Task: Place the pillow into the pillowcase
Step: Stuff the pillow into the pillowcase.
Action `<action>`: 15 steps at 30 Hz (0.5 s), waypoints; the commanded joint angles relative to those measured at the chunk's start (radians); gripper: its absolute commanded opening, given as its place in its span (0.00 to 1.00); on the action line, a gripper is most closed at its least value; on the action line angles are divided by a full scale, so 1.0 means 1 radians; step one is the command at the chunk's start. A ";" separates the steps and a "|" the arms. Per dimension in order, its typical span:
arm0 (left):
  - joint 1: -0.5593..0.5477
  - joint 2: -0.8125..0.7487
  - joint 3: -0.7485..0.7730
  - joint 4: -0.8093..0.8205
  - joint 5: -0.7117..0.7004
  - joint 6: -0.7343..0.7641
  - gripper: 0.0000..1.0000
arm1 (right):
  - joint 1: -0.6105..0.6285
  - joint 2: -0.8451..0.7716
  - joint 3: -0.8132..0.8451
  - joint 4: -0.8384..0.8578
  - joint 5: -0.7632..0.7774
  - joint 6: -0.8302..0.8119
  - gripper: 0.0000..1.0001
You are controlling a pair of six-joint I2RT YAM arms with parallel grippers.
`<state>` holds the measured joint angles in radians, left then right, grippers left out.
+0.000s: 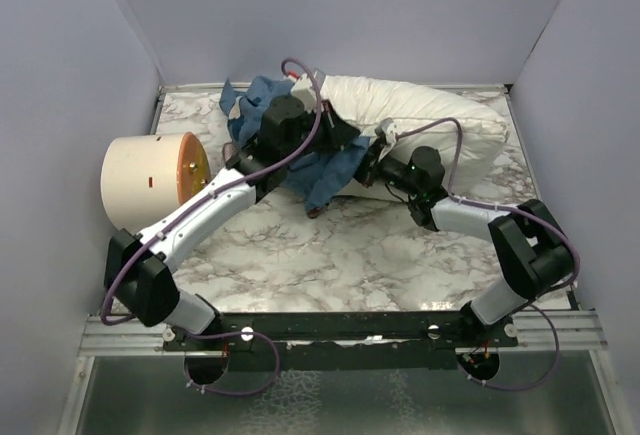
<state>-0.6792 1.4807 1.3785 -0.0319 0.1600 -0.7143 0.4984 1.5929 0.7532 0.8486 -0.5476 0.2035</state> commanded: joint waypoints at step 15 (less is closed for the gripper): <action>0.097 -0.368 -0.856 0.426 0.212 -0.088 0.00 | 0.050 -0.669 -0.117 -0.524 -0.128 -0.156 0.57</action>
<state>-0.5892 1.1412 0.5861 0.3420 0.3500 -0.7959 0.5495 1.0149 0.4614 0.5621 -0.6697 0.1200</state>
